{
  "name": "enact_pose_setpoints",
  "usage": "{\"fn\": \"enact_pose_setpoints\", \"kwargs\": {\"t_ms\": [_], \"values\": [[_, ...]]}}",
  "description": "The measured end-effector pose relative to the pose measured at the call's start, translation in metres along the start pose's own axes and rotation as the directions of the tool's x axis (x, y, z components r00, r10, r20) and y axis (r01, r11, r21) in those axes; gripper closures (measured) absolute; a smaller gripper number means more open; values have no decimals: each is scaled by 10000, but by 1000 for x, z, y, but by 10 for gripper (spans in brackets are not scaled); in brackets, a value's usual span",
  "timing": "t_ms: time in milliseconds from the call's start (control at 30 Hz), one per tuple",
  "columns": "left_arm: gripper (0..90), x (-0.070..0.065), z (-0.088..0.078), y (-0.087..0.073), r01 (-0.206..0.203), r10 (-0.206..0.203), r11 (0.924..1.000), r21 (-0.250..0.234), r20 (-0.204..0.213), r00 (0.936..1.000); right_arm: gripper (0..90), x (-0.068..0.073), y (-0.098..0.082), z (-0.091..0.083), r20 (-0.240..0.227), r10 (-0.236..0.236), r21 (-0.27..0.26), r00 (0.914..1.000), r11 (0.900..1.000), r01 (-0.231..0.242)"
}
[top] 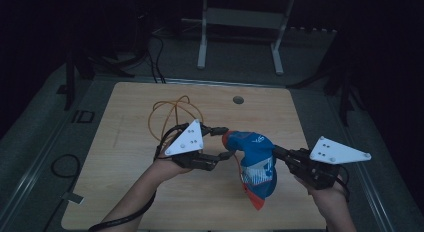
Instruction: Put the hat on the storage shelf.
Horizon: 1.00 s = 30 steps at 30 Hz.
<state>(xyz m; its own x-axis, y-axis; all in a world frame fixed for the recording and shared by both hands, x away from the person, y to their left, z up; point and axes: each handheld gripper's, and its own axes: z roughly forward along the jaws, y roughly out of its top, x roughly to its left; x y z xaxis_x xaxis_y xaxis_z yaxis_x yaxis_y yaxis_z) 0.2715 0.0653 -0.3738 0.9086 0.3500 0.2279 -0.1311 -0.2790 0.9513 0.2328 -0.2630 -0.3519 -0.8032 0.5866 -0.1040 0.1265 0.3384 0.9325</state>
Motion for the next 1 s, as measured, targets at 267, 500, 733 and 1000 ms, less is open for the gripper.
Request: {"fn": "enact_pose_setpoints", "kwargs": {"t_ms": [267, 500, 733, 1000], "values": [[171, 5, -34, -7, 743, -731, 9971, 140, -720, 9947, 900, -5, 13, -1, 179, -29, -219, 9998, 9998, 33], [84, 8, -71, -24, 1245, -1182, 9917, 310, -1570, 9805, 900, -10, 27, 6, 229, -50, -278, 9997, 9996, 57], [65, 7, -107, -50, 1844, -1775, 9828, 73, -2376, 9550, 900, -14, 37, 15, 225, 29, -332, 9997, 9994, -21], [55, 0, -137, -86, 2275, -2114, 9736, 196, -2996, 9304, 900, -18, 54, 33, 274, -58, -270, 9996, 9996, 65]]}}
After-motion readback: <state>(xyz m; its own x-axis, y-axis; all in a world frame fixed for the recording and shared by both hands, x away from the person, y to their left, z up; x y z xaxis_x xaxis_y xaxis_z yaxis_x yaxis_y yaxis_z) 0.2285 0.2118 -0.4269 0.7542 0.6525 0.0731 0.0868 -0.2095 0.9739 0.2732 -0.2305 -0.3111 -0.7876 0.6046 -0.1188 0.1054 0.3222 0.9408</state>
